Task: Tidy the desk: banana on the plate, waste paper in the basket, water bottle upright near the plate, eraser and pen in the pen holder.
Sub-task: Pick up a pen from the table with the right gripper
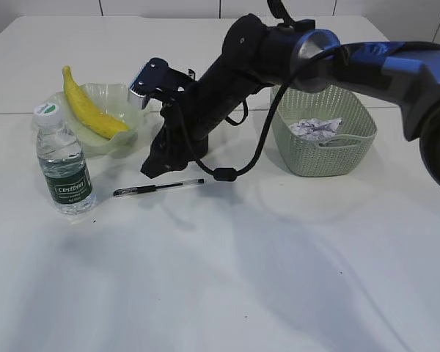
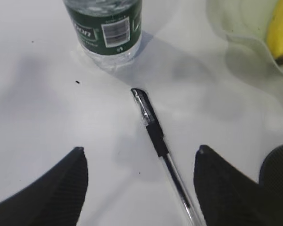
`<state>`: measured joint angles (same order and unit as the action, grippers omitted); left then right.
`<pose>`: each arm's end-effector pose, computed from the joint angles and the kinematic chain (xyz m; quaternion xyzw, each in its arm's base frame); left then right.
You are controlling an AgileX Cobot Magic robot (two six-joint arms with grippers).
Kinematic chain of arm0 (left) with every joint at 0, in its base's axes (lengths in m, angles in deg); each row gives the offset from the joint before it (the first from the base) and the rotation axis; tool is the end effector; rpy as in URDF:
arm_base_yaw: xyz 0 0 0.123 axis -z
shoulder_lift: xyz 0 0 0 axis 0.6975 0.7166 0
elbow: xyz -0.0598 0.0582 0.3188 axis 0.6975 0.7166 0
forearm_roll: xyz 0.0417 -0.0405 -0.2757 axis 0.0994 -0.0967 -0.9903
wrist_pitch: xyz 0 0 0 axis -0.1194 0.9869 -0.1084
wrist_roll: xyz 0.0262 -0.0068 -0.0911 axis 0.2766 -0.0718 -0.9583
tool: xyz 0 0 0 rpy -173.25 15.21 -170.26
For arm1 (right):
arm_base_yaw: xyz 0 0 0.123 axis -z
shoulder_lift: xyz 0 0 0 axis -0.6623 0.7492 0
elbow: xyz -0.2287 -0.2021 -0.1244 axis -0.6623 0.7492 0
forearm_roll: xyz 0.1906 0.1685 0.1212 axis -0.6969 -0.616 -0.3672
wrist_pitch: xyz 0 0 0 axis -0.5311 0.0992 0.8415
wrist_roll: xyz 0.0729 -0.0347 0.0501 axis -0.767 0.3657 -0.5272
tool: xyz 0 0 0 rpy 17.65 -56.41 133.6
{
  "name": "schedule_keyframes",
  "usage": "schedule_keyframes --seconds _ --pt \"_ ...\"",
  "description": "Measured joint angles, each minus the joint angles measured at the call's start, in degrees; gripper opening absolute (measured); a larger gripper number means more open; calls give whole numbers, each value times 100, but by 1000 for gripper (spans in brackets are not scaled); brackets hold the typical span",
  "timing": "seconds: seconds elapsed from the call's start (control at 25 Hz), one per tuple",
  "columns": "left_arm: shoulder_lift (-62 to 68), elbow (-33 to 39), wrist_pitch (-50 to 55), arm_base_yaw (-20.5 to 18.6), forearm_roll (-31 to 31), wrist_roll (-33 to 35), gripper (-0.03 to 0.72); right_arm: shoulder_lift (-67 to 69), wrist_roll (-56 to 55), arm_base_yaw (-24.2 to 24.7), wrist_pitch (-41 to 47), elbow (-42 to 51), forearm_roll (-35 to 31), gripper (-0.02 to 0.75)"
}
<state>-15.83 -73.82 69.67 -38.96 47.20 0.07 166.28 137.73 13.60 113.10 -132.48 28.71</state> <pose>0.1665 -0.0213 0.3891 0.0276 0.9434 -0.0538 0.3261 0.4989 0.3147 0.2032 -0.5984 0.7225 0.1978 0.2843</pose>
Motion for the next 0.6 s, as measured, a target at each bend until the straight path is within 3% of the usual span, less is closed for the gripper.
schedule_keyframes --seconds 0.6 --pt "0 0 0 0 -8 2 238 463 -1066 -35 -14 -405 449 522"
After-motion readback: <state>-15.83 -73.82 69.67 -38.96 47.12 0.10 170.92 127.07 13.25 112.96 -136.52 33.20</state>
